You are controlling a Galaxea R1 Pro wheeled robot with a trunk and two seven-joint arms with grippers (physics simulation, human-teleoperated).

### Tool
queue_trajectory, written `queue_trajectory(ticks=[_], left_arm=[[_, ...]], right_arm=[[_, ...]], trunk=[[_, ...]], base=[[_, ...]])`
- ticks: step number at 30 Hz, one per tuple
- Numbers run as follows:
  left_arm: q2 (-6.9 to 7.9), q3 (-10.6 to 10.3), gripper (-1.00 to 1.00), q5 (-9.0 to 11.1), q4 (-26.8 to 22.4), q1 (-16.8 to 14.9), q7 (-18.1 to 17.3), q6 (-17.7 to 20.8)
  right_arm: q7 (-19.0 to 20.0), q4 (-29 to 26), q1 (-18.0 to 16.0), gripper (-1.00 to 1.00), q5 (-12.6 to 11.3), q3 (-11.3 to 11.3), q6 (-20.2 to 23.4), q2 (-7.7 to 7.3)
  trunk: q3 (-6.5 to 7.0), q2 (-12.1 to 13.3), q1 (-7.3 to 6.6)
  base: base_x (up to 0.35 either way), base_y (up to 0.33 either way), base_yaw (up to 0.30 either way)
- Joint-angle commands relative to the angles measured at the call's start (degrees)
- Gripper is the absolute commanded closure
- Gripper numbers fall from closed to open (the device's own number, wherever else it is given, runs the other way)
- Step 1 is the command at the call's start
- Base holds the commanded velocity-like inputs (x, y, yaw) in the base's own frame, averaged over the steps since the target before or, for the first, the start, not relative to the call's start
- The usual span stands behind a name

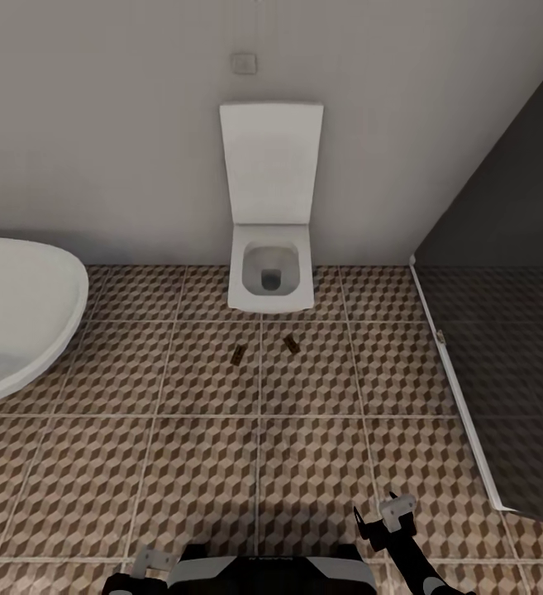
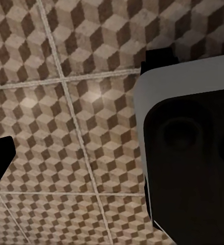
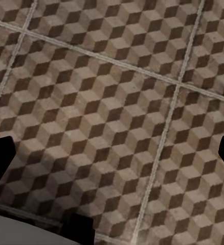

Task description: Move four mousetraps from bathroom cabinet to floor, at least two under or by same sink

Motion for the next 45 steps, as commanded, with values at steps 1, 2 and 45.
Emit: queue_trajectory(ticks=[1,2,45], left_arm=[[0.04,-0.49,-1.0,0.47,-0.11,0.0,0.29,0.05],[0.04,-0.49,-1.0,0.47,-0.11,0.0,0.29,0.05],[-0.14,-0.5,-1.0,0.47,0.59,0.0,0.29,0.05]], right_arm=[[-0.31,0.06,-0.02,-1.0,0.33,0.12,-0.12,-0.01],[-0.31,0.05,-0.02,-1.0,0.33,0.12,-0.12,-0.01],[-0.38,0.02,-0.02,-1.0,0.33,0.12,-0.04,-0.01]], trunk=[[0.16,0.39,-0.22],[0.34,0.79,-0.44],[9.48,18.03,-9.88]], base=[[0.0,0.0,0.0],[0.0,0.0,0.0],[0.0,0.0,0.0]])
